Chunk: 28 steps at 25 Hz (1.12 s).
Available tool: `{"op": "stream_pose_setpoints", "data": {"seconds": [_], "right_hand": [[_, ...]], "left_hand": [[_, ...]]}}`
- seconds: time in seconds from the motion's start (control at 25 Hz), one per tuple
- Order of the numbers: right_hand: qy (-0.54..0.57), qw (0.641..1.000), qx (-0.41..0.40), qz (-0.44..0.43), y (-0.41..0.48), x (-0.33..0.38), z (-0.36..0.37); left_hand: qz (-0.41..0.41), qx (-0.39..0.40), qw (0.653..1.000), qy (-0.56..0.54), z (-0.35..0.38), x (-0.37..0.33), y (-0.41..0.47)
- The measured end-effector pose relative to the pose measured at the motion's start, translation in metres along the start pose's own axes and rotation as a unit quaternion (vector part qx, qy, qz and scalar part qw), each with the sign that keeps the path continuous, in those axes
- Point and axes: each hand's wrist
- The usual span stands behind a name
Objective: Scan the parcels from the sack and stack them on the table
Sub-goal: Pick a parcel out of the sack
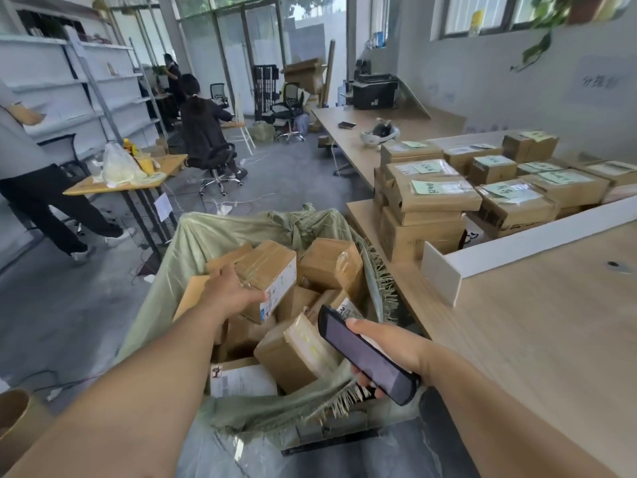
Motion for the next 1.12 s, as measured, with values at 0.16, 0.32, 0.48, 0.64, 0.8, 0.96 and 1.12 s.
{"op": "stream_pose_setpoints", "data": {"seconds": [0.16,0.32,0.48,0.64,0.8,0.96,1.12], "right_hand": [[0.004,0.999,-0.034,0.003,0.038,0.022,-0.015],[0.022,0.997,-0.071,0.008,0.067,0.041,-0.019],[0.07,0.992,-0.103,0.018,0.082,0.046,-0.017],[0.113,0.989,-0.097,0.018,0.081,0.048,-0.014],[0.131,0.981,-0.137,0.026,0.059,0.036,-0.016],[0.141,0.968,-0.204,0.023,0.008,0.015,-0.019],[0.192,0.947,-0.257,0.0,-0.072,-0.013,-0.019]], "left_hand": [[-0.013,-0.03,0.999,0.029,-0.003,-0.033,0.059],[0.003,-0.06,0.998,-0.015,0.003,-0.069,0.101],[0.097,0.014,0.995,-0.025,0.018,-0.086,0.133],[0.152,0.121,0.979,-0.056,0.031,-0.093,0.144],[0.229,0.205,0.949,-0.07,0.053,-0.123,0.122],[0.28,0.267,0.919,-0.08,0.087,-0.158,0.068],[0.345,0.307,0.886,-0.04,0.122,-0.19,-0.009]]}}
Point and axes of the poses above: each hand's wrist, its own y-axis towards the middle knuckle, its own z-axis out of the palm, x = y × z, and after that the axes turned 12 degrees about -z, right-handed
